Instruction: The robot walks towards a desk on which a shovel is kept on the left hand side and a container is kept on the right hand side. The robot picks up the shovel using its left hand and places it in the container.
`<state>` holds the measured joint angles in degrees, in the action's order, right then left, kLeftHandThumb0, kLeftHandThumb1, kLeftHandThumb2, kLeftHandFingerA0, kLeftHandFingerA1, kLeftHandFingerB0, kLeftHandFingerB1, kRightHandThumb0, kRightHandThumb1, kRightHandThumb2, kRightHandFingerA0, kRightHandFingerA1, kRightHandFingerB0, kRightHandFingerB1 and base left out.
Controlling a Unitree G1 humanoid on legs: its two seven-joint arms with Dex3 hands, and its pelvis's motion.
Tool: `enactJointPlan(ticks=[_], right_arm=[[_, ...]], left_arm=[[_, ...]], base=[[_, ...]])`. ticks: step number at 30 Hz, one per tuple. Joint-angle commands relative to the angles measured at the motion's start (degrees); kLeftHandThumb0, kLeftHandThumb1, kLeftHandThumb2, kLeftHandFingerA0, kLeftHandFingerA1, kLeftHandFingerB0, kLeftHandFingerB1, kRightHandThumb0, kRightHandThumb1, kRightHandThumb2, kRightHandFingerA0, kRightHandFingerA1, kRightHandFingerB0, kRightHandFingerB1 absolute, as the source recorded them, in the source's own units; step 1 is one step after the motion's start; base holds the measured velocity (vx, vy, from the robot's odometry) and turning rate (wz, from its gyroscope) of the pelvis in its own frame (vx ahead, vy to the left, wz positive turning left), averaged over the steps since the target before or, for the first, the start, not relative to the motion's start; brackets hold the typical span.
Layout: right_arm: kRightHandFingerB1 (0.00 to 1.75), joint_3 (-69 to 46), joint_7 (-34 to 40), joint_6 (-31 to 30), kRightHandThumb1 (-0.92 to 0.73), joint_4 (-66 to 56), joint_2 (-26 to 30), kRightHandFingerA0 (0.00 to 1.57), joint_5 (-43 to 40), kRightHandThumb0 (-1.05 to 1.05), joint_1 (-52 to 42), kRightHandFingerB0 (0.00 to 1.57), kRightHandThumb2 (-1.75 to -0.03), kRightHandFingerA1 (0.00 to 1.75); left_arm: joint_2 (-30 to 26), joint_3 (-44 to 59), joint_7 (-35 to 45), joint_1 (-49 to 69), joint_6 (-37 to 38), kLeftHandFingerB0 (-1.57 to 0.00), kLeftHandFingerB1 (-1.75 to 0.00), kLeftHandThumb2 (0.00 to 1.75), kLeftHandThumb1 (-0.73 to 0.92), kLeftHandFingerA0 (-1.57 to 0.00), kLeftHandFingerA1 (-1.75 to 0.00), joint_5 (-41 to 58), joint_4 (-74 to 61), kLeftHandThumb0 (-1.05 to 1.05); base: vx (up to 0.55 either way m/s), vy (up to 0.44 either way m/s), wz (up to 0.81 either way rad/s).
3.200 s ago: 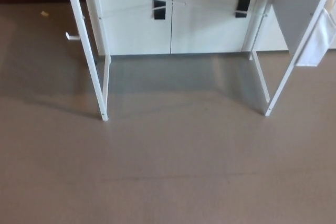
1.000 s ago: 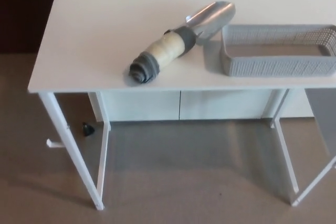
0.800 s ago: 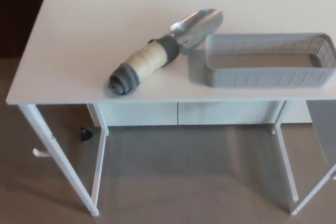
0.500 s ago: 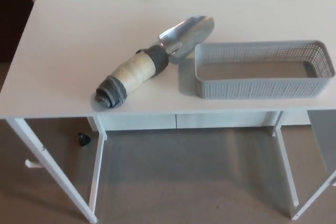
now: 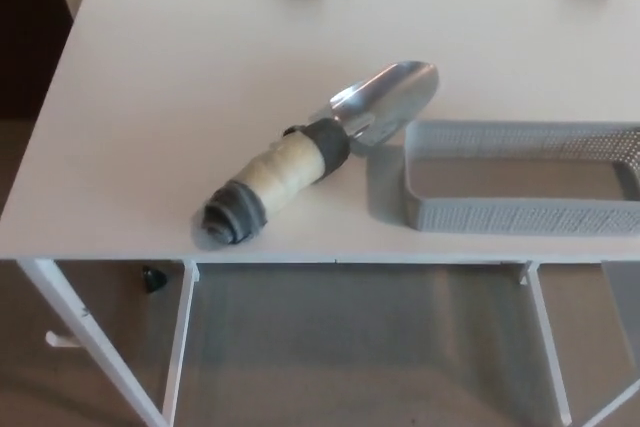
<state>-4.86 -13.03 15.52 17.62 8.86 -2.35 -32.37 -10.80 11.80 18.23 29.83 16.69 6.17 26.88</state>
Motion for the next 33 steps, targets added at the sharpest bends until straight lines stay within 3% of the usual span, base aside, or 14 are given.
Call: enactJointPlan(ticks=[1, 7, 33], right_arm=[[0.43, -0.21, 0.35, 0.79, -0.62, 0.15, 0.40, 0.29, 0.18, -0.60, 0.07, 0.17, -0.83, 0.50], [0.43, 0.01, 0.52, 0.47, -0.62, 0.02, 0.34, 0.29, 0.24, -0.60, 0.70, 0.17, -0.83, 0.50], [0.43, 0.28, 0.75, 0.74, -0.62, 0.61, -0.07, 0.29, 0.34, -0.60, 0.76, 0.17, -0.83, 0.50]], left_arm=[[-0.24, 0.12, 0.08, -0.05, 1.52, -0.23, -0.31, 0.66, 0.85, -0.30, -0.36, 0.47, -0.18, -0.67], [-0.29, 0.39, 0.10, -0.44, 1.34, -0.23, -0.31, 0.66, 0.85, -0.30, -0.36, 0.58, -0.32, -0.67], [-0.71, 0.62, 0.26, -0.54, 1.21, -0.23, -0.31, 0.66, 0.85, -0.30, -0.36, 0.55, -0.22, -0.67]], base=[[0.04, -0.229, 0.18], [0.09, -0.259, 0.03], [0.04, 0.030, 0.02]])
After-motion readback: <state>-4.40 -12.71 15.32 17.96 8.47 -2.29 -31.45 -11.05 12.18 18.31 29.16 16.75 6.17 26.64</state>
